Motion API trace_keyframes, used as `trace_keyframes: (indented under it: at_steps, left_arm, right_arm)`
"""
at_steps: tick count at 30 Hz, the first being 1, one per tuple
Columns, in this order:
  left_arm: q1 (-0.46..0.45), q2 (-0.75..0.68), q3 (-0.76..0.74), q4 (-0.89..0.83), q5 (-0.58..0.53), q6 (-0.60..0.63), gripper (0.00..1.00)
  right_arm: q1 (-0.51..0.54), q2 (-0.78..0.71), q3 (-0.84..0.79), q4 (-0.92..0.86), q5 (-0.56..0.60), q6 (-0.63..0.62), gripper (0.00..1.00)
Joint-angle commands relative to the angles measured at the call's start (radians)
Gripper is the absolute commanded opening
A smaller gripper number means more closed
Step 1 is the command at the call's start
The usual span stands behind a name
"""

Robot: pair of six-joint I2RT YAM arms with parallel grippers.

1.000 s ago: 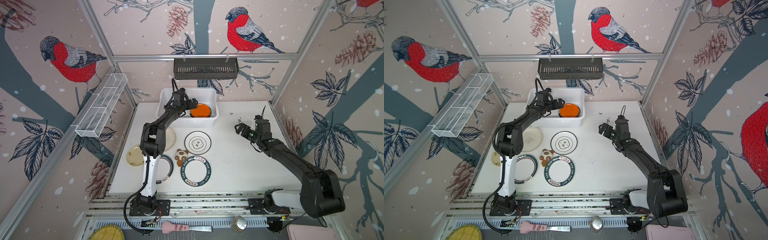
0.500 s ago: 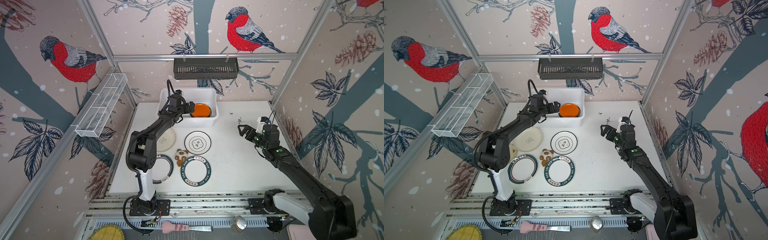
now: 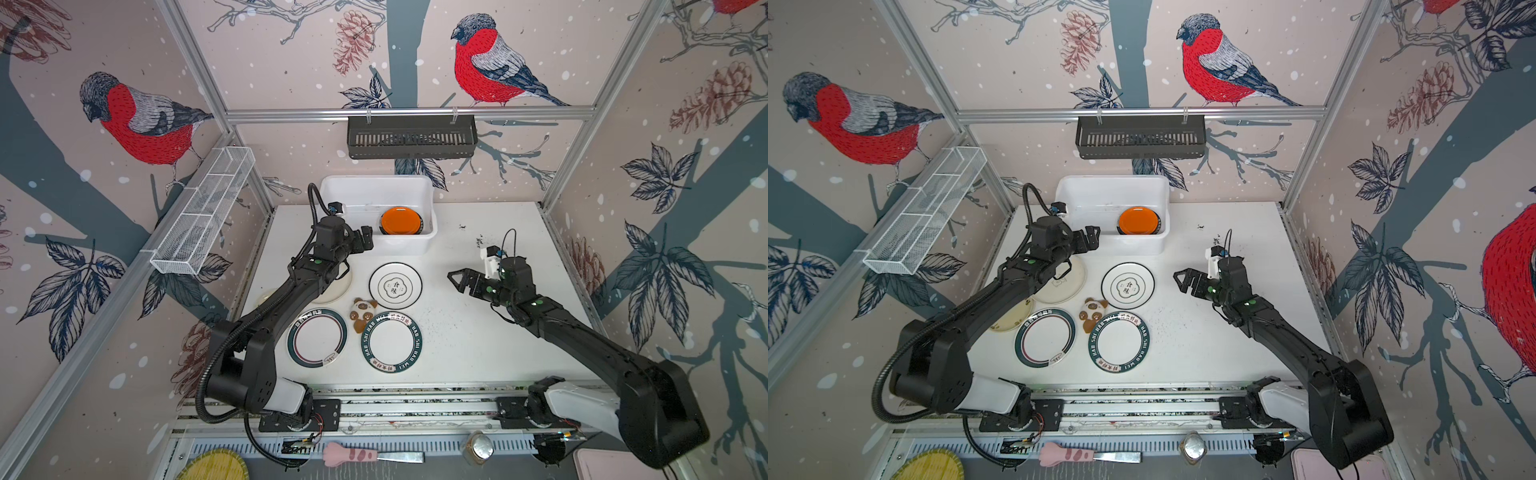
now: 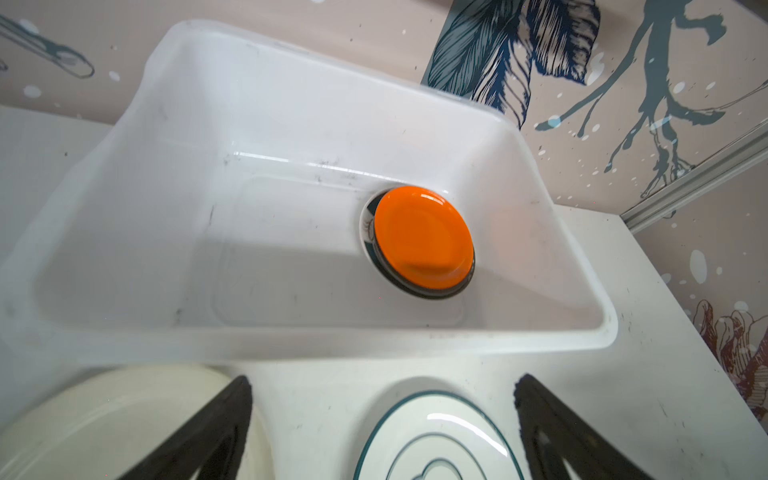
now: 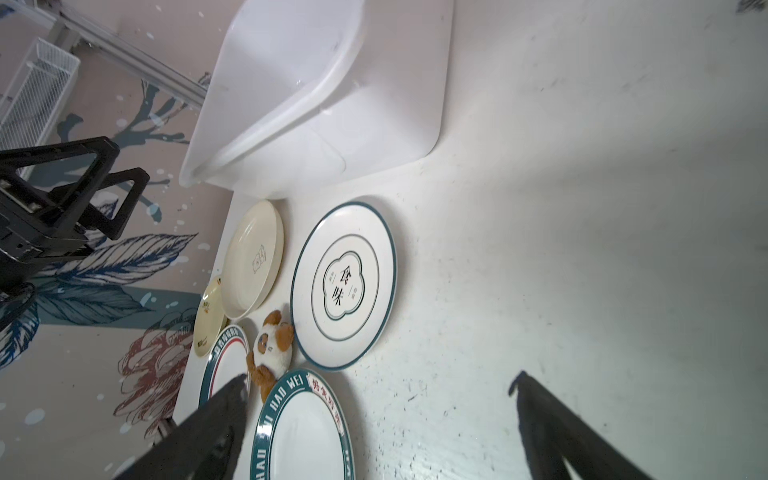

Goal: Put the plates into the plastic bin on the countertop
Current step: 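Raise the left gripper from the bin while the right gripper moves toward the green-rimmed plate, then lower the right gripper onto the rim of the green-rimmed 'HAO SHI HAO WEI' plate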

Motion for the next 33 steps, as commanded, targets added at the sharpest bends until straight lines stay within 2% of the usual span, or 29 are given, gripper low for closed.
trace_keyframes:
  at_steps: [1,8,13,17,20,28,31,33]
  left_arm:
    - [-0.001,-0.099,-0.122,0.006,0.0,-0.05,0.98]
    - [0.0,-0.408,-0.341,-0.03,0.04,-0.118,0.98]
    - [0.0,-0.596,-0.417,-0.125,0.113,-0.175,0.98]
    - [0.0,-0.709,-0.443,-0.207,0.138,-0.185,0.98]
    - [0.0,-0.763,-0.471,-0.217,0.156,-0.204,0.98]
    - [-0.001,-0.808,-0.594,-0.098,0.247,-0.287,0.98]
    - [0.0,-0.813,-0.618,-0.078,0.219,-0.286,0.98]
    - [0.0,-0.82,-0.629,-0.06,0.212,-0.288,0.98]
  right_arm:
    - [0.042,0.033,0.007,0.074,-0.031,0.016,1.0]
    - [0.161,0.108,-0.026,0.167,-0.02,0.033,1.0]
    - [0.256,0.131,-0.058,0.127,0.108,-0.035,1.0]
    - [0.271,0.142,-0.112,0.145,0.07,-0.023,0.98]
    - [0.306,0.141,-0.137,0.146,0.075,-0.022,0.91]
    - [0.391,0.12,-0.192,0.192,0.082,0.013,0.76]
    - [0.401,0.127,-0.204,0.211,0.097,0.015,0.65]
    - [0.405,0.13,-0.229,0.268,0.076,0.024,0.63]
